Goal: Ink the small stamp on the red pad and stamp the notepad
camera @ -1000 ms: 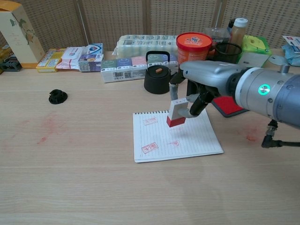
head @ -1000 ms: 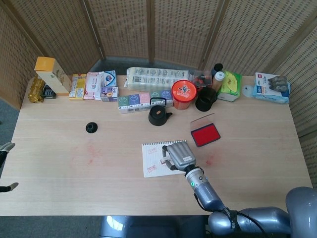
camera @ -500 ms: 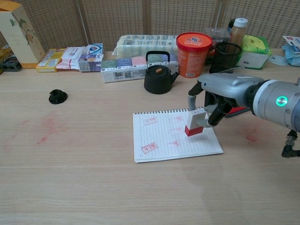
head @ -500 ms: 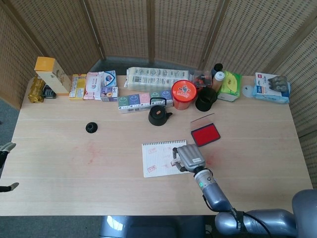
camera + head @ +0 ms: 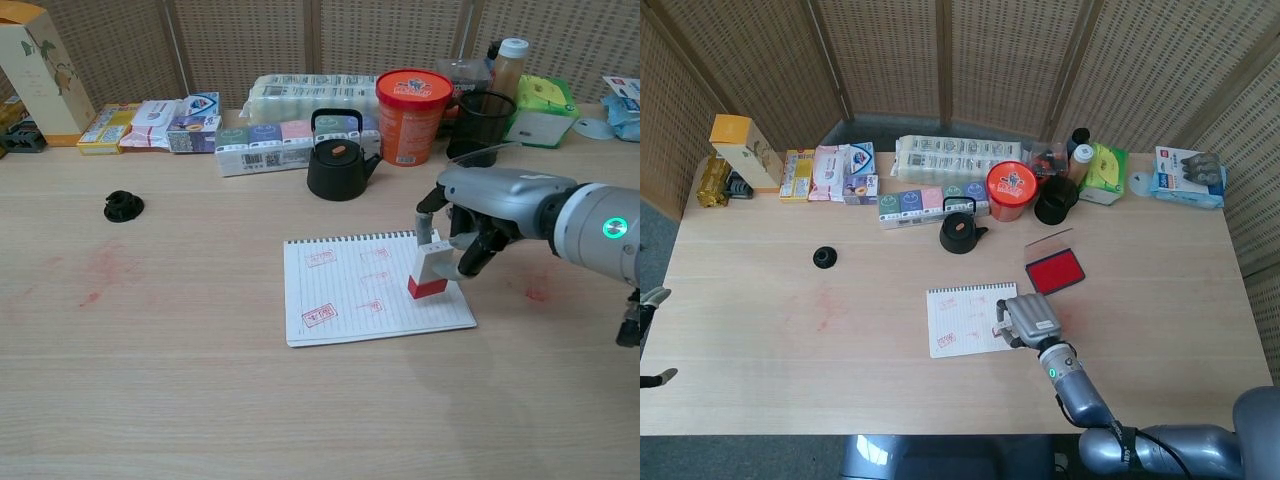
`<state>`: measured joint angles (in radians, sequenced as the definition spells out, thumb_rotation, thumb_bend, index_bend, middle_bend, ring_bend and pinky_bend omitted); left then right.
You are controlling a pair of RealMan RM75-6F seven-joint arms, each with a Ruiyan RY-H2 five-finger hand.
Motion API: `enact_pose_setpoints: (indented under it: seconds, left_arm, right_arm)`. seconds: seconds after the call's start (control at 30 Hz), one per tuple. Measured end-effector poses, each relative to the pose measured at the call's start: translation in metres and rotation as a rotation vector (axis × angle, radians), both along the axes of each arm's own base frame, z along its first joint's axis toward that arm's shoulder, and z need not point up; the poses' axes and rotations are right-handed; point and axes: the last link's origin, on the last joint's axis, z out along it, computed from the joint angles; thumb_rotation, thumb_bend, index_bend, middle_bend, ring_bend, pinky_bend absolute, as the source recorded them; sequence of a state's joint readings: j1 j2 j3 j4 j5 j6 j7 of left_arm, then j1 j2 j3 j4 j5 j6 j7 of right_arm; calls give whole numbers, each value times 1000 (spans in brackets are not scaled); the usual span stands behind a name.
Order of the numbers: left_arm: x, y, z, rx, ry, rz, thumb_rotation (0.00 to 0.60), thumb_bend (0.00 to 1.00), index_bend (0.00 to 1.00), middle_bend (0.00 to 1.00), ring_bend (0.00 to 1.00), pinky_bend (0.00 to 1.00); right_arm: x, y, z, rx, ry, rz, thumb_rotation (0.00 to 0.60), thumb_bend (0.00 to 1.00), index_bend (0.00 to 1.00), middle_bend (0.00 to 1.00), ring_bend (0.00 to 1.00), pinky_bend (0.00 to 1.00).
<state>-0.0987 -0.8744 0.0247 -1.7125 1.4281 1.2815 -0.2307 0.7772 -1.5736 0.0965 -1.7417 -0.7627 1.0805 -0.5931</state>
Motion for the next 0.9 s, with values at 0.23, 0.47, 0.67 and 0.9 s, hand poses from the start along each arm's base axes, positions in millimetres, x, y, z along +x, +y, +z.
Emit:
enact_pose_setpoints:
  seconds: [0.23,0.47,0.67,0.9]
  left_arm:
    - [0,0,1,1,-1,0,600,0,0,0,0,101]
    - [-1,1,1,2,0,4,600,0,0,0,0,101]
    - [-2,1,-1,-1,4,8,600,0,0,0,0,101]
    - [-2,2,-2,-4,6,11,600,0,0,0,0,101]
  right_arm:
    - [-4,0,-4,5,3,-9,600,605,659,995,1000,1000]
    - [-10,1,-14,20,0,-25,600,605,659,995,1000,1000]
    - [-18,2,-23,27,-6,-39,600,606,660,995,1000,1000]
    - [-30,5,-33,43,-18,-59,600,606,660,996,1000,1000]
